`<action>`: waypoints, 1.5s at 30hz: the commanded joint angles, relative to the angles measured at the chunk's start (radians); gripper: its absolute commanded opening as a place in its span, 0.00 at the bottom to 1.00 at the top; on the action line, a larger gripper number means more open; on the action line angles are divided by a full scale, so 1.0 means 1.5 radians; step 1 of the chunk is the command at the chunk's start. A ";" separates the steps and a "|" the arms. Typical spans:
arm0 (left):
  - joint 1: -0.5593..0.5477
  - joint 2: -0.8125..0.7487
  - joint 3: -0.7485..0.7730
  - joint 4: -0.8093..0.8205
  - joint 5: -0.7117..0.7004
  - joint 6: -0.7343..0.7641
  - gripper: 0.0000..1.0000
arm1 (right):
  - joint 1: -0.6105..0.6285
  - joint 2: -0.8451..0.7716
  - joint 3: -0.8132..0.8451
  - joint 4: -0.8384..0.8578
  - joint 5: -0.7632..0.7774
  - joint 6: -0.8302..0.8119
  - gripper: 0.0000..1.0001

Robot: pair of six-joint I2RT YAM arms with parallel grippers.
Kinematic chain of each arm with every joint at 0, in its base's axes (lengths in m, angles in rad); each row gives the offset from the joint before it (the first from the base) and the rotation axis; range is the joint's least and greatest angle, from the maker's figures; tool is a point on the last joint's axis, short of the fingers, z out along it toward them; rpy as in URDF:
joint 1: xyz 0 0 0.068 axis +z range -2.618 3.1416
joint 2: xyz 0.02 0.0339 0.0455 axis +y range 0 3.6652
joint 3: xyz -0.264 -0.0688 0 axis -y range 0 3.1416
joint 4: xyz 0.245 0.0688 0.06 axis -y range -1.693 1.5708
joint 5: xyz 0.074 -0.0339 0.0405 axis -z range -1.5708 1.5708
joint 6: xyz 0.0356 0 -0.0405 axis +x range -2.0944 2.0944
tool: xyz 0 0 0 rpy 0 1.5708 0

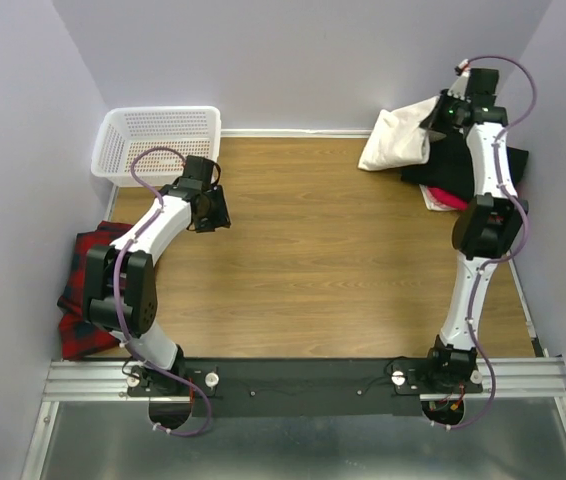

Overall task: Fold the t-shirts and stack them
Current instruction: Put the neatly folded tshirt into the corner of the board with the right arm

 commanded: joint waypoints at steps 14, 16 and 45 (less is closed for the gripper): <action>0.003 0.048 0.050 0.014 0.017 0.021 0.50 | -0.171 -0.171 -0.098 0.033 -0.027 0.042 0.01; 0.003 0.048 0.048 0.016 0.016 0.021 0.50 | -0.180 -0.185 -0.116 0.033 -0.017 0.041 0.01; 0.003 0.034 0.044 -0.002 0.012 0.035 0.49 | -0.206 -0.094 -0.215 0.027 0.371 0.084 0.44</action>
